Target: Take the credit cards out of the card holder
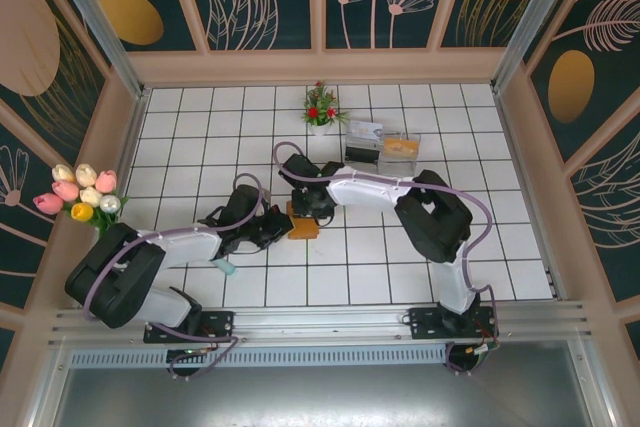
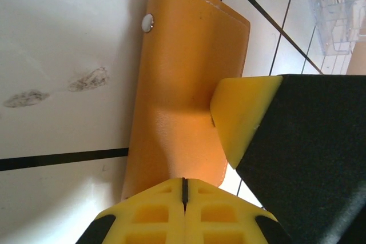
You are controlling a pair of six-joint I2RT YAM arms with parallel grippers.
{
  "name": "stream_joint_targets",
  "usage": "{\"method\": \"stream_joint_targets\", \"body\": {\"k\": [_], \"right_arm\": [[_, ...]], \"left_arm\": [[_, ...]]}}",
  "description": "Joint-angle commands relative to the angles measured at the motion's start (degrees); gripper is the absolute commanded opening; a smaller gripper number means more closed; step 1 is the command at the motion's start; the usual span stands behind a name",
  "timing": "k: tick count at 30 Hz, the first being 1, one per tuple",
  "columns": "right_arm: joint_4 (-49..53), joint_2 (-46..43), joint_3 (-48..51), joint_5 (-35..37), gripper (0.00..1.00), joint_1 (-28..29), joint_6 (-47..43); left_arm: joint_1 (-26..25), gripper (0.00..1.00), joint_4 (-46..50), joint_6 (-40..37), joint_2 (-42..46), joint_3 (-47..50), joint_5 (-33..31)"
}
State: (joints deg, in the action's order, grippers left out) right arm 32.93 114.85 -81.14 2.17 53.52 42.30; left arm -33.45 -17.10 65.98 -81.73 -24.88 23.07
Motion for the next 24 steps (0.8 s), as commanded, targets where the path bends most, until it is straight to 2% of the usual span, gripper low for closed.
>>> {"method": "stream_joint_targets", "body": {"k": [1, 8, 12, 19, 24], "right_arm": [[4.02, 3.06, -0.33, 1.55, 0.37, 0.8, -0.89], [3.32, 2.42, 0.17, 1.98, 0.36, 1.15, -0.75], [3.3, 1.93, 0.02, 2.75, 0.28, 1.1, -0.52], [3.56, 1.18, 1.22, 4.56, 0.24, 1.09, -0.03], [1.54, -1.25, 3.36, 4.67, 0.13, 0.76, 0.35]], "left_arm": [[-0.35, 0.0, -4.7, 1.31, -0.98, 0.67, 1.5], [-0.45, 0.0, -2.17, 2.26, -2.87, 2.69, -1.01], [-0.39, 0.0, 2.2, 1.79, -3.0, 2.7, -3.65], [-0.39, 0.0, 5.01, 1.69, -2.49, 2.3, -5.76], [-0.44, 0.0, 6.57, 2.91, -3.79, 2.56, -6.65]]}}
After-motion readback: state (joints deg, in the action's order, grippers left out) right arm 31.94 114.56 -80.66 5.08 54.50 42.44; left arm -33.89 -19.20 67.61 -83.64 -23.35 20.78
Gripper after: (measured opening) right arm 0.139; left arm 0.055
